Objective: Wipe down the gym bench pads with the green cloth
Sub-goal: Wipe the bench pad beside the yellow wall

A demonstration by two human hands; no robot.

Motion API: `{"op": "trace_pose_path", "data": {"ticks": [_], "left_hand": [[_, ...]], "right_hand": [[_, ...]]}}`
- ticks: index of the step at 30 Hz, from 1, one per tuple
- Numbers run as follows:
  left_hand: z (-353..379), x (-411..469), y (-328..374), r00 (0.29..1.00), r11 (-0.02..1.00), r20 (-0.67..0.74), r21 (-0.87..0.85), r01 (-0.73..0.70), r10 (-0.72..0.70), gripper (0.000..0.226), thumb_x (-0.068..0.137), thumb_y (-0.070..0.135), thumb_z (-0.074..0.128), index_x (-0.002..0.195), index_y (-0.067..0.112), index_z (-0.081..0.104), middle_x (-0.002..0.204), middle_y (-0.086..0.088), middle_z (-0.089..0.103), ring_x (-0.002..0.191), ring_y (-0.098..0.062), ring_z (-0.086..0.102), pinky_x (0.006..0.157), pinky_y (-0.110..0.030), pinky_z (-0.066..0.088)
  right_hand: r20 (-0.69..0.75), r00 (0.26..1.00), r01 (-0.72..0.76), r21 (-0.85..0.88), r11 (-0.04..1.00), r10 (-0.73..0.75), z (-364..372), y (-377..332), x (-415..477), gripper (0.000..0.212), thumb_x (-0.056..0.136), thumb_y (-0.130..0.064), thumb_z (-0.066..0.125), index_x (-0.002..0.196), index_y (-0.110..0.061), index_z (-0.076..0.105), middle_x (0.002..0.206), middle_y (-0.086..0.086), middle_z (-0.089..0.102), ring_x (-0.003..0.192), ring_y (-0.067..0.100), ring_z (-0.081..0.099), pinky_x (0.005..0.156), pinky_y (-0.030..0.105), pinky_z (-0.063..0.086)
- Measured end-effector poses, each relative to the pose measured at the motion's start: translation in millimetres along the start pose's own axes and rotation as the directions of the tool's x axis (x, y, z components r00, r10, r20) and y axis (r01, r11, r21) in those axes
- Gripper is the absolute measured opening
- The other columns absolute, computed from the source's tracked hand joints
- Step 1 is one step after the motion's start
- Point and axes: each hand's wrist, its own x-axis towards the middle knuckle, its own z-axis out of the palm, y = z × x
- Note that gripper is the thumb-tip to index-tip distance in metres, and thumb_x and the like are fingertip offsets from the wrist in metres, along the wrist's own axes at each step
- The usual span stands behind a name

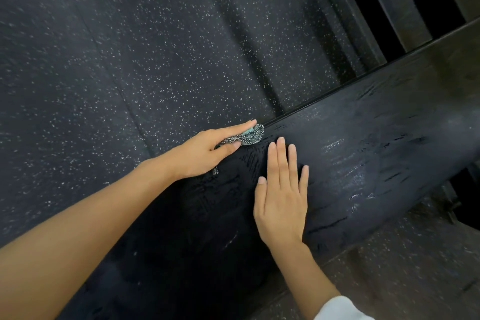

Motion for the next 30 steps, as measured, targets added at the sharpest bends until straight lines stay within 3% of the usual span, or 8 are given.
{"op": "trace_pose_path", "data": {"ticks": [4, 14, 22, 24, 27, 30], "left_hand": [[-4.8, -13.4, -5.4, 1.0, 1.0, 0.009, 0.012, 0.013, -0.014, 0.051, 0.106, 0.023, 0.04, 0.149, 0.047, 0.029, 0.15, 0.029, 0.034, 0.128, 0.023, 0.024, 0.114, -0.015, 0.02], [-2.0, 28.1, 5.8, 0.998, 0.998, 0.052, 0.041, -0.04, 0.037, 0.05, 0.107, 0.023, 0.038, 0.153, 0.039, 0.027, 0.158, 0.018, 0.029, 0.143, 0.005, 0.024, 0.111, -0.005, 0.018], [1.2, 48.5, 13.0, 0.987, 0.994, 0.121, -0.041, -0.099, 0.103, 0.052, 0.108, 0.023, 0.036, 0.155, 0.038, 0.021, 0.162, 0.016, 0.022, 0.148, 0.0, 0.017, 0.123, -0.029, 0.017], [-1.6, 42.6, 9.6, 0.982, 0.993, 0.158, -0.071, -0.097, 0.107, 0.053, 0.108, 0.021, 0.035, 0.155, 0.038, 0.017, 0.162, 0.018, 0.016, 0.141, -0.002, 0.018, 0.115, -0.026, 0.023], [-7.8, 28.8, -3.2, 0.975, 0.989, 0.181, -0.083, -0.118, 0.132, 0.053, 0.108, 0.021, 0.036, 0.154, 0.041, 0.017, 0.162, 0.023, 0.012, 0.145, 0.008, 0.014, 0.11, -0.01, 0.03], [-12.1, 8.9, -13.7, 0.977, 0.989, 0.178, -0.106, -0.1, 0.118, 0.054, 0.108, 0.018, 0.037, 0.153, 0.04, 0.019, 0.162, 0.024, 0.013, 0.145, 0.014, 0.011, 0.115, -0.008, 0.015]], "right_hand": [[0.002, 1.0, -0.02, -0.016, 1.0, 0.02, 1.7, 0.4, 0.8, 0.059, 0.099, -0.028, 0.022, 0.157, -0.017, 0.013, 0.165, -0.002, 0.008, 0.152, 0.015, 0.002, 0.121, 0.043, 0.006], [-0.015, 0.999, -0.039, -0.056, 0.998, 0.039, 5.2, -1.1, 2.6, 0.06, 0.098, -0.027, 0.025, 0.156, -0.018, 0.014, 0.164, -0.004, 0.009, 0.151, 0.015, 0.006, 0.122, 0.042, 0.006], [-0.04, 0.998, -0.057, -0.065, 0.996, 0.054, 4.3, -2.9, 3.4, 0.059, 0.098, -0.027, 0.023, 0.156, -0.017, 0.018, 0.164, -0.004, 0.013, 0.151, 0.015, 0.009, 0.122, 0.04, 0.004], [-0.04, 0.997, -0.062, -0.064, 0.996, 0.059, 4.4, -3.5, 3.0, 0.059, 0.098, -0.027, 0.023, 0.156, -0.018, 0.018, 0.164, -0.004, 0.014, 0.151, 0.014, 0.009, 0.122, 0.04, 0.004], [-0.043, 0.997, -0.063, -0.071, 0.995, 0.06, 4.8, -3.7, 3.6, 0.059, 0.098, -0.027, 0.023, 0.156, -0.018, 0.017, 0.164, -0.004, 0.012, 0.151, 0.014, 0.008, 0.122, 0.04, 0.004], [-0.044, 0.997, -0.062, -0.068, 0.996, 0.06, 5.4, -3.0, 4.4, 0.06, 0.098, -0.027, 0.023, 0.156, -0.019, 0.016, 0.164, -0.005, 0.011, 0.151, 0.014, 0.008, 0.122, 0.039, 0.003]]}}
